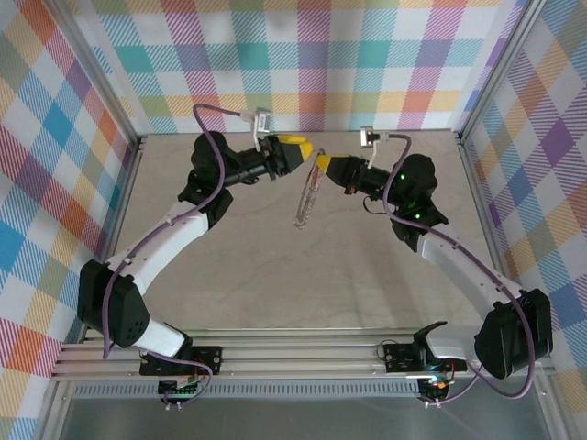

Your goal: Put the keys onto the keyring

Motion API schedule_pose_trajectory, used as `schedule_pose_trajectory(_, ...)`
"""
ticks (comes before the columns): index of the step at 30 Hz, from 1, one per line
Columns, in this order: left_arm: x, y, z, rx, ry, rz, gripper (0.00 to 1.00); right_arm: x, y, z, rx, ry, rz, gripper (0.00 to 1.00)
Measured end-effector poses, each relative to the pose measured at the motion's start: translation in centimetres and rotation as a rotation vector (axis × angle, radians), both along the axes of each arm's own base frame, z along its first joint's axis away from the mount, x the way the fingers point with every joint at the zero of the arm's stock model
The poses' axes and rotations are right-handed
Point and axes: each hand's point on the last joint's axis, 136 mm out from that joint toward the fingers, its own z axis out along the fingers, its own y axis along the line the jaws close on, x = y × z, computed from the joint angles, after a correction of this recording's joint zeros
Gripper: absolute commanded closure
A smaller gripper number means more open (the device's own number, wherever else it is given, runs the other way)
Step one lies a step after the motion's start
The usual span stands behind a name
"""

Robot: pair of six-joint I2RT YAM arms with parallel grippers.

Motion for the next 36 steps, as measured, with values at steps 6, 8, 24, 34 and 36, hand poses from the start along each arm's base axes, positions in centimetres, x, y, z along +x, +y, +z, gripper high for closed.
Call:
schedule_pose_trajectory(6, 0.9, 1.6, 1.3, 0.055, -0.03, 0.021, 0.46, 0.3, -0.5, 0.7, -0.072, -0.03, 0.058, 1.0)
schedule_pose_trajectory(8, 0.8, 1.7, 2.1, 0.079, -0.05, -0.003, 0.44, 0.5, -0.5, 0.8, -0.098, -0.035, 0.091, 1.0)
schedule_pose_trajectory(24, 1.4, -0.8, -0.8, 0.304, -0.006, -0.279, 0.56, 1.4, 0.5, -2.7, -0.192, 0.056, 0.329, 1.0)
schedule_pose_trajectory(34, 1.3, -1.1, -3.2, 0.328, 0.069, -0.359, 0.59, 1.1, 0.5, -2.8, -0.192, 0.056, 0.348, 1.0)
schedule_pose_trajectory(36, 1.1, -1.2, -3.3, 0.325, 0.072, -0.373, 0.59, 1.1, 0.5, -2.8, -0.192, 0.056, 0.347, 1.0)
